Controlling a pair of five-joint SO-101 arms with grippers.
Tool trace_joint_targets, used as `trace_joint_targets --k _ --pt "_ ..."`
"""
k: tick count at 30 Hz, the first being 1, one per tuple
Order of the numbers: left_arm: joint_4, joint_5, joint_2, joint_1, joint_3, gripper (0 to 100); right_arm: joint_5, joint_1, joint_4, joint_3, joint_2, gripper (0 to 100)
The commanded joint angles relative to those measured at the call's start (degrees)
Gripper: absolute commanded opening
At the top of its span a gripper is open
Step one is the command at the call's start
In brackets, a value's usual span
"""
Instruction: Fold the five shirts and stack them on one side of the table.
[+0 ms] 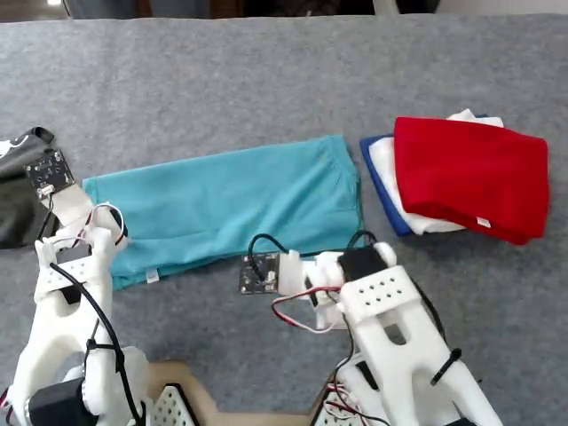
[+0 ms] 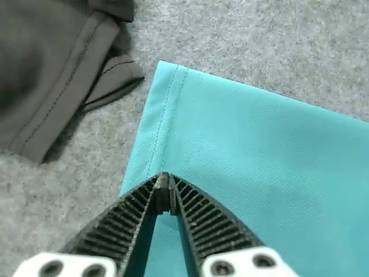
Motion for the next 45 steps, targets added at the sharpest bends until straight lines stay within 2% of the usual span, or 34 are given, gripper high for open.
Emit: trace_joint_targets --k 1,7,12,17,24,32,40,45 --pt "-0.9 0.0 -1.8 0.7 -0.2 3 -1.5 -1.8 -5.5 2.5 -1.2 25.1" --pt "-0.9 0.0 -1.8 0.7 -0.1 3 -2.4 -1.4 -12.5 5.2 0.7 25.0" --pt "-0.8 0.0 -1.8 0.7 -0.1 3 -2.2 -0.4 -17.4 4.9 13.6 25.0" --pt "-0.7 0.0 -1.8 0.7 -0.1 3 -2.1 1.8 -15.3 -3.7 24.8 25.0" --pt "-0.8 0.0 -1.8 0.6 0.0 3 -2.0 2.0 -15.1 -5.9 27.0 24.9" --pt "-0.8 0.0 -1.8 0.6 0.0 3 -2.1 2.1 -17.1 -6.0 27.0 3.9" --pt "-0.9 0.0 -1.8 0.6 0.0 3 -2.5 2.4 -16.7 -7.8 27.0 2.3" --pt "-0.9 0.0 -1.8 0.6 0.0 3 -2.4 5.2 -10.0 -15.3 27.1 1.4"
